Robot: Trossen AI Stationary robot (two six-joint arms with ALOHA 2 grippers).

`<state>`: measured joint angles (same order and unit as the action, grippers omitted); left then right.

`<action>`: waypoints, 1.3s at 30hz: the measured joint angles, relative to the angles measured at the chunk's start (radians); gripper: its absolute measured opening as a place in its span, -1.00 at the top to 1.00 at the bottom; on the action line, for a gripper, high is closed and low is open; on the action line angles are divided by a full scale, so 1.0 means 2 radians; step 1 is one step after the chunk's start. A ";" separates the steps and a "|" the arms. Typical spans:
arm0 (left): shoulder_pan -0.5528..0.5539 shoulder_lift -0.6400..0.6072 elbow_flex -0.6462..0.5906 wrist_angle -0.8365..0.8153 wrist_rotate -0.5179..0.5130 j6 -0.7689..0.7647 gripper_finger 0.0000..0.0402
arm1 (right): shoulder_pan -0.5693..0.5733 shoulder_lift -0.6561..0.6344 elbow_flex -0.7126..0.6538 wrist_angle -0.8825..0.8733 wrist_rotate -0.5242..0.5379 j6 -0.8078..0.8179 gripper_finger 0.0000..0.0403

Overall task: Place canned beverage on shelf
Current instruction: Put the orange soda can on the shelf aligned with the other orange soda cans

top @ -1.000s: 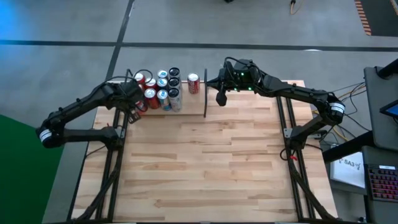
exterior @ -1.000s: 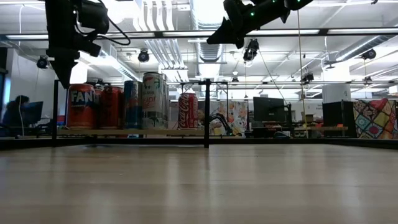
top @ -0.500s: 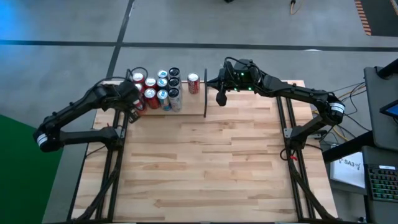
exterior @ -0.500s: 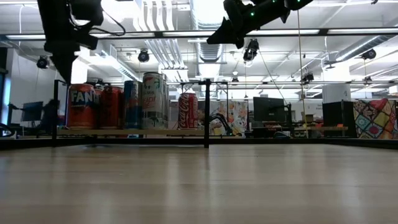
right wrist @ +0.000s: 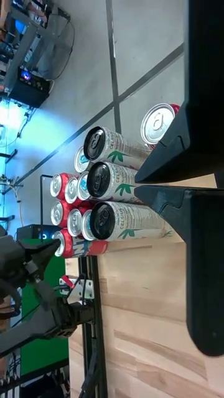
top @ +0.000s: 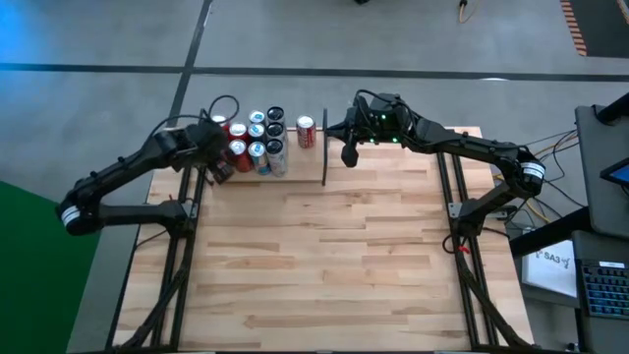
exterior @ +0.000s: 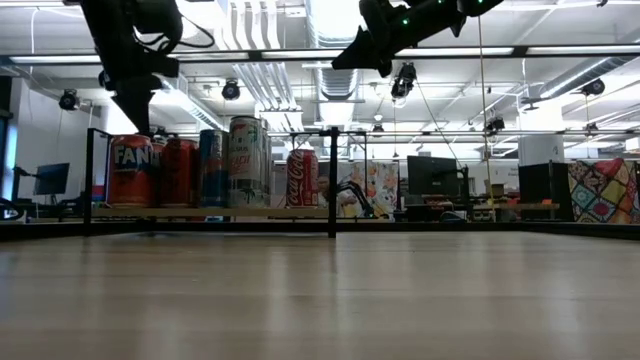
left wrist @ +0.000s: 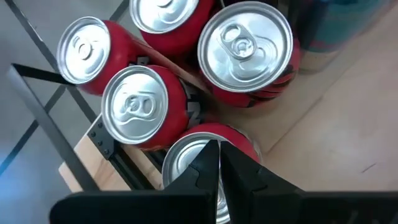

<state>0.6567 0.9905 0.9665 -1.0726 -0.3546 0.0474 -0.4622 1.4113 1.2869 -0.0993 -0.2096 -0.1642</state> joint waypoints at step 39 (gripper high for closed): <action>-0.001 -0.041 0.016 -0.100 0.168 0.014 1.00 | 0.000 0.000 0.000 0.004 0.000 0.004 0.95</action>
<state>0.6552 0.9089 0.9992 -1.2726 -0.0183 0.0761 -0.4622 1.4113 1.2869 -0.0917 -0.2093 -0.1562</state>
